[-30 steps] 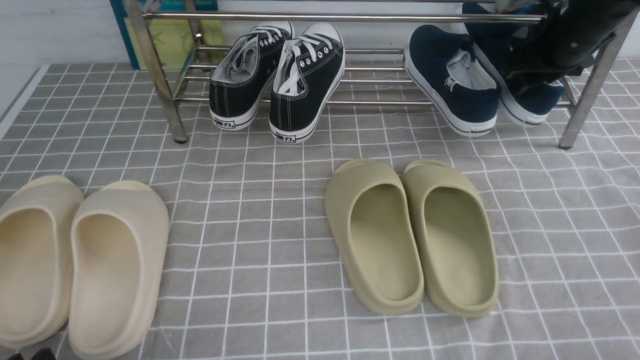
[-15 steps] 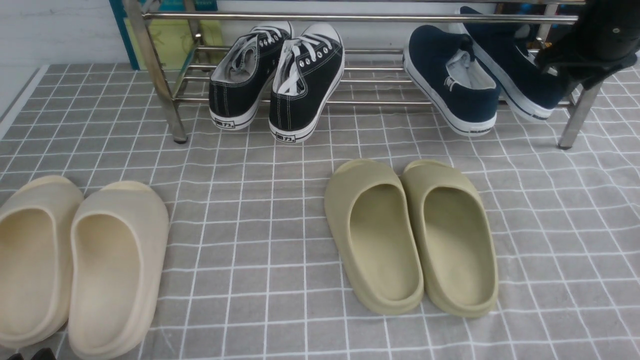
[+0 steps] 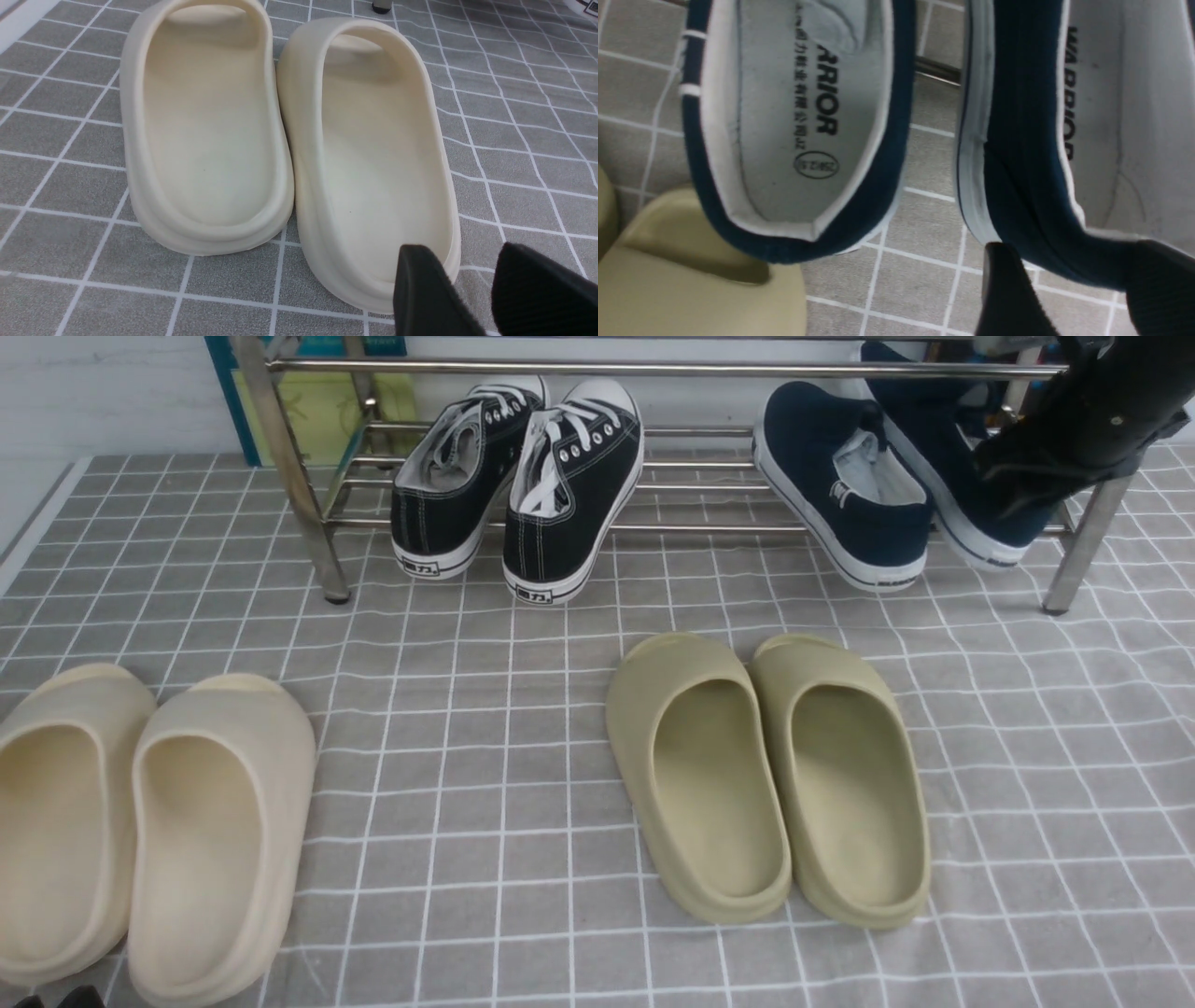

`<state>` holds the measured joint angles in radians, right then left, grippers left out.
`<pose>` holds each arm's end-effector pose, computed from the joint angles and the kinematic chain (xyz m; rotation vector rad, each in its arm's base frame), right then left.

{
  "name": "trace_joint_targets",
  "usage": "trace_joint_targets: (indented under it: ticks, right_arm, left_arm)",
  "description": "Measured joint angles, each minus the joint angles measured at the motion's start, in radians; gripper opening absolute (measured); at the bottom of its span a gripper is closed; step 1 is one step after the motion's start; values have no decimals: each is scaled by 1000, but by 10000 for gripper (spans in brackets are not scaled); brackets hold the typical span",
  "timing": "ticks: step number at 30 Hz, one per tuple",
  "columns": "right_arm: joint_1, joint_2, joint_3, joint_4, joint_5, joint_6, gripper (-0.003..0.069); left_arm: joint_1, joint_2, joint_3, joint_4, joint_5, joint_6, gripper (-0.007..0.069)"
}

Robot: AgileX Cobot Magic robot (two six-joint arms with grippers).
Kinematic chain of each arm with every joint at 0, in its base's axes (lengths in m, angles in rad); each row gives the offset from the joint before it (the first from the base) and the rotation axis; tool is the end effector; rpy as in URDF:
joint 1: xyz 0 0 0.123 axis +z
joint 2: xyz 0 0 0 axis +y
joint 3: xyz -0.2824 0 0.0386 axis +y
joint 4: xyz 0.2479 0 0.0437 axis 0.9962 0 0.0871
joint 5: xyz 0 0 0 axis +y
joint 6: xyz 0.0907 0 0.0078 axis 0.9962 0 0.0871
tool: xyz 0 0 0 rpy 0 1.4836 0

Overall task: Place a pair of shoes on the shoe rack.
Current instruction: Use the right arm to put a shoe into the shoe rack

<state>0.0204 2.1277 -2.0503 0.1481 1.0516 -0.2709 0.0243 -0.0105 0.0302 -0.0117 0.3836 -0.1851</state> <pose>0.4781 0.0214 0.2889 -0.3272 2.5770 0.1038 0.0524 0.0009 0.1690 -0.2046 1.8776 -0.1215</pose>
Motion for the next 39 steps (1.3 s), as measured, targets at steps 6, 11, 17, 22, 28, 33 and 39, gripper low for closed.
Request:
trace_joint_targets:
  ticks: [6,11,17,22,28,33,39]
  right_arm:
    - [1,19,-1,38,-37,-36,249]
    - [1,23,-1,46,-49,-41,21]
    - [5,-10,-2,34,-64,-28,14]
    - [16,-18,-3,37,-62,-26,14]
    - [18,-66,-18,35,-11,-9,15]
    - [18,-116,-29,28,12,-6,31]
    - [18,-52,-29,26,-31,-1,118]
  left_arm:
    - [0,0,0,0,0,0,239]
    - [0,0,0,0,0,0,239]
    - [0,0,0,0,0,0,239]
    - [0,0,0,0,0,0,239]
    - [0,0,0,0,0,0,239]
    - [0,0,0,0,1,0,239]
    - [0,0,0,0,1,0,239]
